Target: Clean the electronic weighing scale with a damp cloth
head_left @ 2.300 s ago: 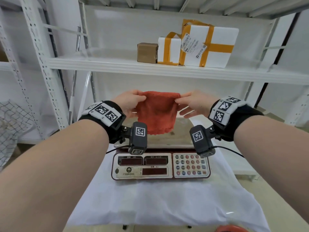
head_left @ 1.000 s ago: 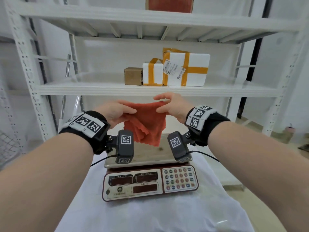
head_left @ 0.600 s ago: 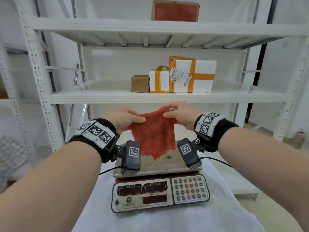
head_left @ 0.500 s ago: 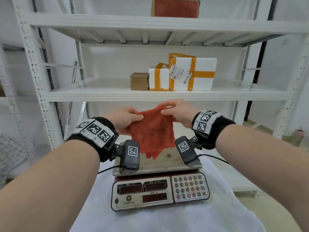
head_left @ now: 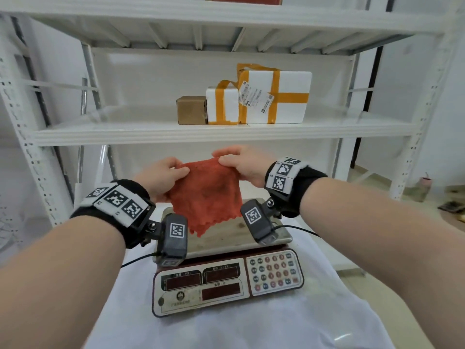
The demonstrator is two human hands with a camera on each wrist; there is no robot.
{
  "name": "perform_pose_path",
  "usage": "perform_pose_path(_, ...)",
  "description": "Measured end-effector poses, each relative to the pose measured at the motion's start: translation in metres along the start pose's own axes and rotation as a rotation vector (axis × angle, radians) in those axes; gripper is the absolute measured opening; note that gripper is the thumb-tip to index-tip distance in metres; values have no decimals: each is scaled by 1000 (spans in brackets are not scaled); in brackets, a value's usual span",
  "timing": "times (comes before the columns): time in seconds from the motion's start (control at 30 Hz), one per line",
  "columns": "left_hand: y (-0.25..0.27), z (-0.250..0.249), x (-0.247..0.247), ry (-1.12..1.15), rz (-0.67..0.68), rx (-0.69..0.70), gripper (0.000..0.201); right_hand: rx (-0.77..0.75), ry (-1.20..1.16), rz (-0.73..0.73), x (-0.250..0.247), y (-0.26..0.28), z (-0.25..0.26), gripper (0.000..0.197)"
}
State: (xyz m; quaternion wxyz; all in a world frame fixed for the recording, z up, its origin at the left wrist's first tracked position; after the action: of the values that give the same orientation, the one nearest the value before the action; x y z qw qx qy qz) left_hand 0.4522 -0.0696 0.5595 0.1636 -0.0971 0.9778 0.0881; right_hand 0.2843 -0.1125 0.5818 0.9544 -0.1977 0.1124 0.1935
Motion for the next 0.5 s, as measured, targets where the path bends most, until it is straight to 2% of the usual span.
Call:
perform_pose_path(0.17,-4,-7,2,104,-10,74,17,-13,-11,-28,-12,-2,2,27)
perform_pose_path(0.33,-7,-8,-1,96,-72,121,19,-8,2,-94,-26,-1,-3,24)
perform_pose_path(0.5,-10,-7,3,100,-91,139,23,-23,159,-105,-32,3,-6,31)
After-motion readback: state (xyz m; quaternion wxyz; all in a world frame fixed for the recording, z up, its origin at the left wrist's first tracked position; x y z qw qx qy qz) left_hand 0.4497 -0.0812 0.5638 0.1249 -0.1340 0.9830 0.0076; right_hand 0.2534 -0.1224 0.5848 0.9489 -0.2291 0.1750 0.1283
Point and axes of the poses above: each hand's wrist, its own y-axis away from the middle knuckle, its own x-axis out of the palm, z = x × y, the point moved 7 cm from there along -y, towards the middle knuckle, and after that the axes turned 11 degrees about -x, right-handed, at the moved point
